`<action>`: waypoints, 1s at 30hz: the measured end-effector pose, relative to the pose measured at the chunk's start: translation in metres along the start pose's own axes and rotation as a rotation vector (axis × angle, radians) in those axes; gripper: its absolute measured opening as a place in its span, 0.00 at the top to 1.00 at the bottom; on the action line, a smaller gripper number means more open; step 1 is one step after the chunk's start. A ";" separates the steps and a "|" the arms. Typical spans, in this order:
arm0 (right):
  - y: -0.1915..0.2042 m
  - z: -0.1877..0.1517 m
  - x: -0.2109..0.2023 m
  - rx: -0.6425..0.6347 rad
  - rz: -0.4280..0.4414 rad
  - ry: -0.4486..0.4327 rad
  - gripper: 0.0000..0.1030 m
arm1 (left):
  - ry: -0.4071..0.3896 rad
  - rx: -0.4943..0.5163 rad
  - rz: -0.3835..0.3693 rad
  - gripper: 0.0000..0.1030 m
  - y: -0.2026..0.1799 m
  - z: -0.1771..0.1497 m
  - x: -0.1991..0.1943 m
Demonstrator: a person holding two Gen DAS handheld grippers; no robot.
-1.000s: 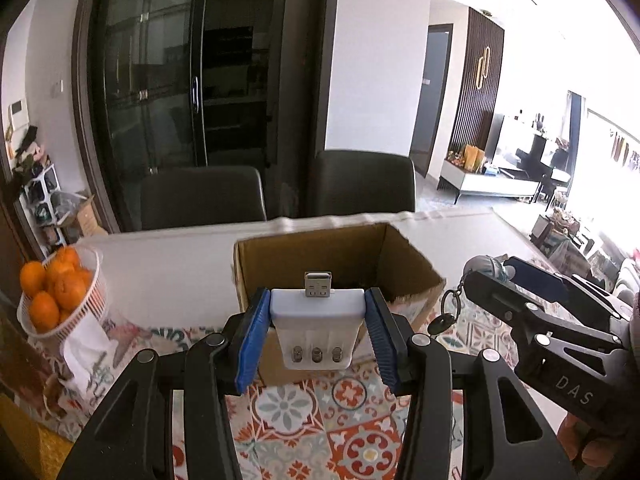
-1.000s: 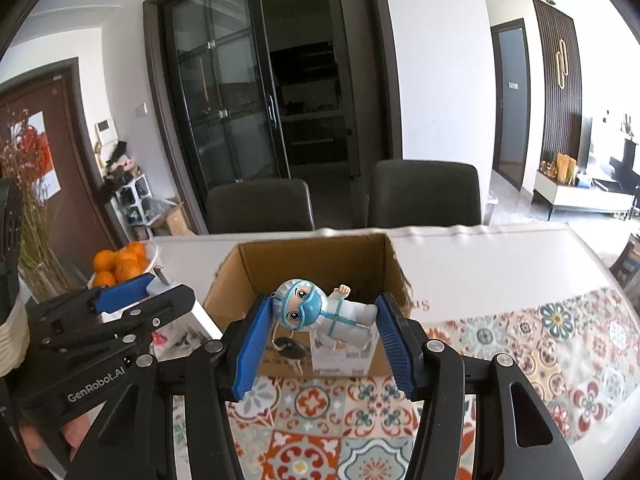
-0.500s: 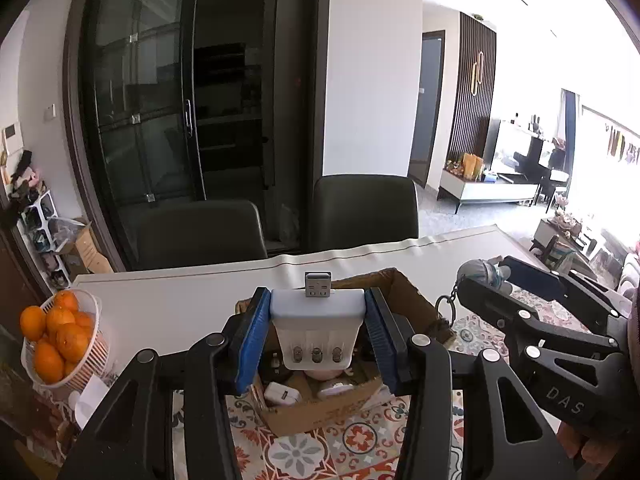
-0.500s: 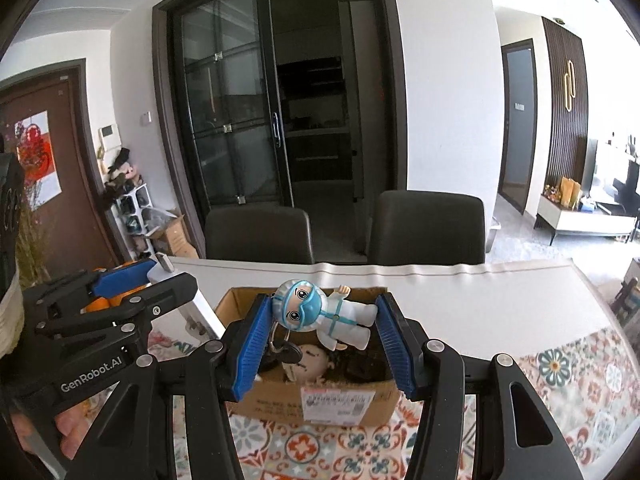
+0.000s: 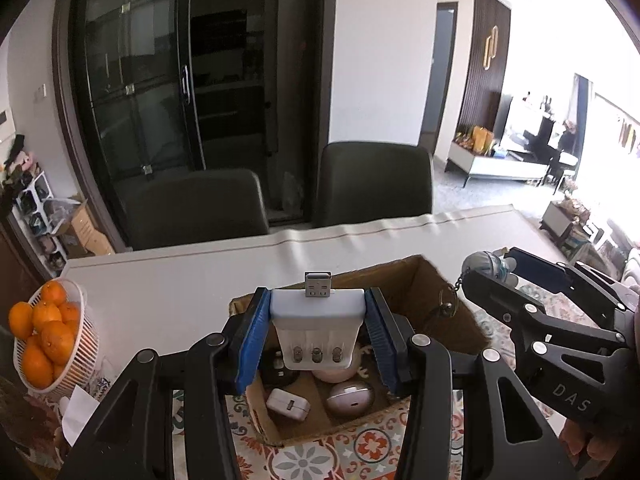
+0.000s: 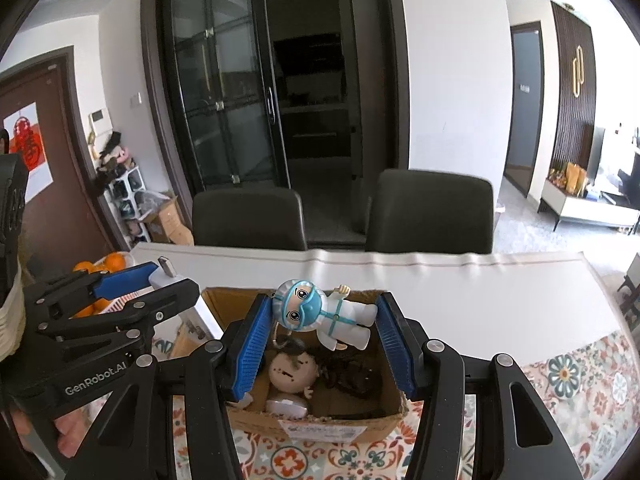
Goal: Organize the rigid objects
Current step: 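Open both grippers inside the box and withdraw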
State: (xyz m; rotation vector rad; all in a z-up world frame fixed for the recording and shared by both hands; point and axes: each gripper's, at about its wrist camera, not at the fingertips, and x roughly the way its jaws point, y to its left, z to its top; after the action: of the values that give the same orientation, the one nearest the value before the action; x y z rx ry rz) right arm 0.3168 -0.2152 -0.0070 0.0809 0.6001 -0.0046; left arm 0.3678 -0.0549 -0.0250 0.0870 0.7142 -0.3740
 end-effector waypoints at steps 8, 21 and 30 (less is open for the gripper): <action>-0.005 -0.007 0.035 0.013 0.004 0.088 0.37 | 0.056 0.000 0.038 0.52 0.002 -0.005 0.022; -0.005 -0.011 -0.002 0.032 -0.108 0.047 0.27 | -0.007 -0.027 0.154 0.19 0.006 -0.015 -0.020; 0.008 -0.016 -0.070 0.024 -0.172 -0.043 0.16 | -0.146 -0.023 0.226 0.00 0.000 -0.030 -0.099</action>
State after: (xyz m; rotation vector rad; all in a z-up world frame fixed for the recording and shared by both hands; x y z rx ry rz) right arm 0.2501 -0.2076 0.0196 0.0527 0.5629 -0.1797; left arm 0.2809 -0.0182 0.0166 0.1166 0.5578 -0.1543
